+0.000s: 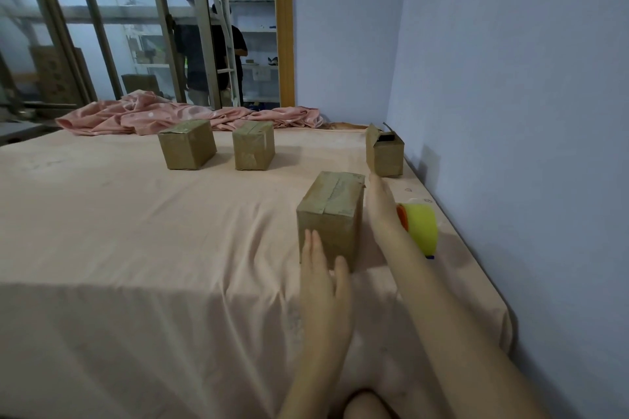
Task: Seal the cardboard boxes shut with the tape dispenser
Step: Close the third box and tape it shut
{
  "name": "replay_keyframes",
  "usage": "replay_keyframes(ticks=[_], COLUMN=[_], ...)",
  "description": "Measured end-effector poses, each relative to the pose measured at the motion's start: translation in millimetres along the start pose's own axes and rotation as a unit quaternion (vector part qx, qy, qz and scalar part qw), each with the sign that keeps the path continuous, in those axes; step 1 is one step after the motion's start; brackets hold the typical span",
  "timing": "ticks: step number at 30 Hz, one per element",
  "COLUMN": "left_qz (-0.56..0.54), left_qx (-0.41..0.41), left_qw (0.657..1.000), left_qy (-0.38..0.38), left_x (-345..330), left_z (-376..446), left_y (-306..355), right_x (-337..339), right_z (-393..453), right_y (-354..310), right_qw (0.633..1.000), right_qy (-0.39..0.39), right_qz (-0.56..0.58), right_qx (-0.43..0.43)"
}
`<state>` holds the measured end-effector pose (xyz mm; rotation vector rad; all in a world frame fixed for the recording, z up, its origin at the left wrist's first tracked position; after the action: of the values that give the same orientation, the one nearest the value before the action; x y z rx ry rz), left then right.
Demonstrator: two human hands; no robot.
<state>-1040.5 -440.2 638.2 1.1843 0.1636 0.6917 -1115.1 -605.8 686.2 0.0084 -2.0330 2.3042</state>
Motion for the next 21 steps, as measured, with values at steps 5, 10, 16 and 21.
replay_keyframes(ticks=[5,10,16,21], left_qz=[0.003,0.007,-0.129,-0.151], left_qx=[0.001,0.02,0.055,0.107], left_qw=[0.999,0.999,0.99,0.981], left_qy=[-0.043,-0.045,0.018,-0.055], left_x=[-17.4,-10.1,30.6,23.5], left_z=[-5.4,6.7,74.1,155.8], left_y=[3.9,-2.9,-5.1,-10.8], right_x=[-9.5,-5.7,15.6,9.6], right_z=[11.7,0.2,-81.2,-146.1], right_y=[5.3,11.1,10.2,23.8], right_qw=[0.996,0.994,0.992,0.956], right_qy=[-0.029,-0.031,0.039,0.034], right_qz=[0.021,0.062,0.07,-0.124], right_qx=[-0.08,-0.09,0.094,0.264])
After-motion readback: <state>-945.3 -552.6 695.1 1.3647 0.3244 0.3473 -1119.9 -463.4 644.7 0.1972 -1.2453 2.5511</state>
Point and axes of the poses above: each hand's wrist, its own z-axis towards the middle knuckle, its own x-axis out of the back of the hand, y = z × x, the point moved 4 cm from there along z, towards the middle knuckle
